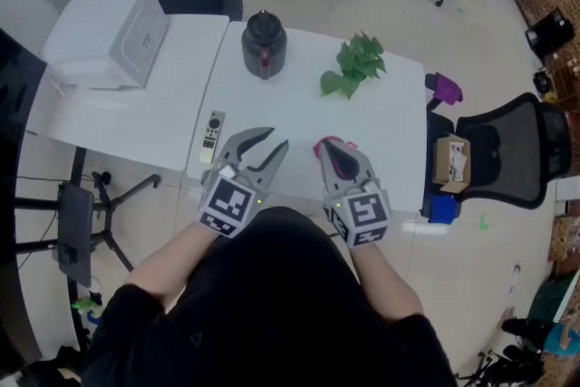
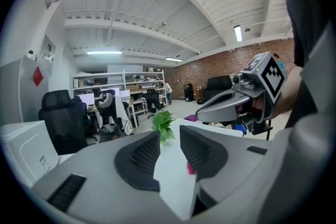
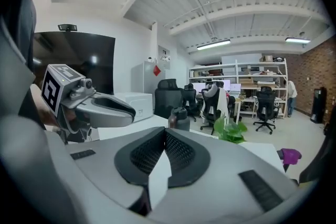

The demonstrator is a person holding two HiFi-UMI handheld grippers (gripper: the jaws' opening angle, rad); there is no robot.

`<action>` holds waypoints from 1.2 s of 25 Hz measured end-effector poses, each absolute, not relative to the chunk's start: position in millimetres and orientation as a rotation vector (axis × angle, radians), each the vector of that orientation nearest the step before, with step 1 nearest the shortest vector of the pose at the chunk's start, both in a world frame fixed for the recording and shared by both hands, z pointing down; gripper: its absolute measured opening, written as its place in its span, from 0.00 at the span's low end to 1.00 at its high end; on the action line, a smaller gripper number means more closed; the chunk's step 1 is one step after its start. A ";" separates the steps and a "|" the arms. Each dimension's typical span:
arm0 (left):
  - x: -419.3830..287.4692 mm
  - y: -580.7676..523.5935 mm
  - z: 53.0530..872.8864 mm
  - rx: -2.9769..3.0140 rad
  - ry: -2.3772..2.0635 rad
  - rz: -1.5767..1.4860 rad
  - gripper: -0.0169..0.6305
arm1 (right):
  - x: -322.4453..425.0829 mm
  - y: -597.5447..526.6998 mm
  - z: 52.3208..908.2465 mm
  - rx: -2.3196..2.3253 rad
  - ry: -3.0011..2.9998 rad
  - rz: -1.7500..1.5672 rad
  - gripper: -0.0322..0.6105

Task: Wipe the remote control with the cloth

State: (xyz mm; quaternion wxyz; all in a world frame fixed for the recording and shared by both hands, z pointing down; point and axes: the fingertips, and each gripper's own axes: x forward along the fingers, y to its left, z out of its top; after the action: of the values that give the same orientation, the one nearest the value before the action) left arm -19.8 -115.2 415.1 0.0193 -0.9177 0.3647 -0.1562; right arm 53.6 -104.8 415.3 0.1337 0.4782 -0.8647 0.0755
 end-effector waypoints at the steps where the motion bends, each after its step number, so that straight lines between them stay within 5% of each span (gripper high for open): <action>1: -14.8 -112.3 412.6 -2.842 1.095 -0.485 0.18 | 49.4 -103.0 412.6 1.367 -2.524 0.209 0.06; 5: -3.9 -103.8 409.0 -2.850 1.046 -0.476 0.03 | 40.4 -97.3 410.2 1.342 -2.559 0.200 0.06; 30: 2.4 -97.5 413.2 -2.881 1.024 -0.487 0.03 | 26.8 -88.5 414.2 1.277 -2.597 0.173 0.06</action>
State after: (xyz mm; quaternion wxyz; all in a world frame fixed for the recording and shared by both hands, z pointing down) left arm 2.4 -97.5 413.2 0.0226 -0.9303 0.3306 -0.1572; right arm 26.8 -88.5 414.2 0.1210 0.4374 -0.8891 0.0593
